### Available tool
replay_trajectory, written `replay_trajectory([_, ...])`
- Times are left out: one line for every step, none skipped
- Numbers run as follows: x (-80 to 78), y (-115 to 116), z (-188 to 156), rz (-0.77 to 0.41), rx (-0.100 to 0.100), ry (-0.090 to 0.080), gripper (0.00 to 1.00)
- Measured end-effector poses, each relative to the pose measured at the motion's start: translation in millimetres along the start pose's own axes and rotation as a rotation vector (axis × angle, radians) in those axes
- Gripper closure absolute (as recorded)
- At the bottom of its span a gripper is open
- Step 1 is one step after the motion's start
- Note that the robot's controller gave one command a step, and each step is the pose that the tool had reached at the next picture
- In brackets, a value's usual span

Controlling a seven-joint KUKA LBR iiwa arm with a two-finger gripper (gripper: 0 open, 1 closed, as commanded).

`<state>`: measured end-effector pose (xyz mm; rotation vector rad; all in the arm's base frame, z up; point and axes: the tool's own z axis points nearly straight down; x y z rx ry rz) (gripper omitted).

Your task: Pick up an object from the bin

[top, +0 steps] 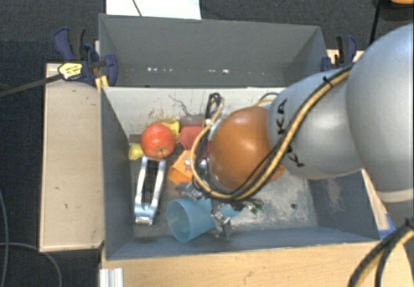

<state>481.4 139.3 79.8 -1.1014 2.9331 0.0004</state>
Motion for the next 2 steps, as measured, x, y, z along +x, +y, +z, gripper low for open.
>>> replay_trajectory([0.4, 0.7, -7.2, 0.001, -0.002, 0.004, 1.0])
replay_trajectory([1.5, 1.6, -16.5, 0.001, -0.005, 0.011, 1.0])
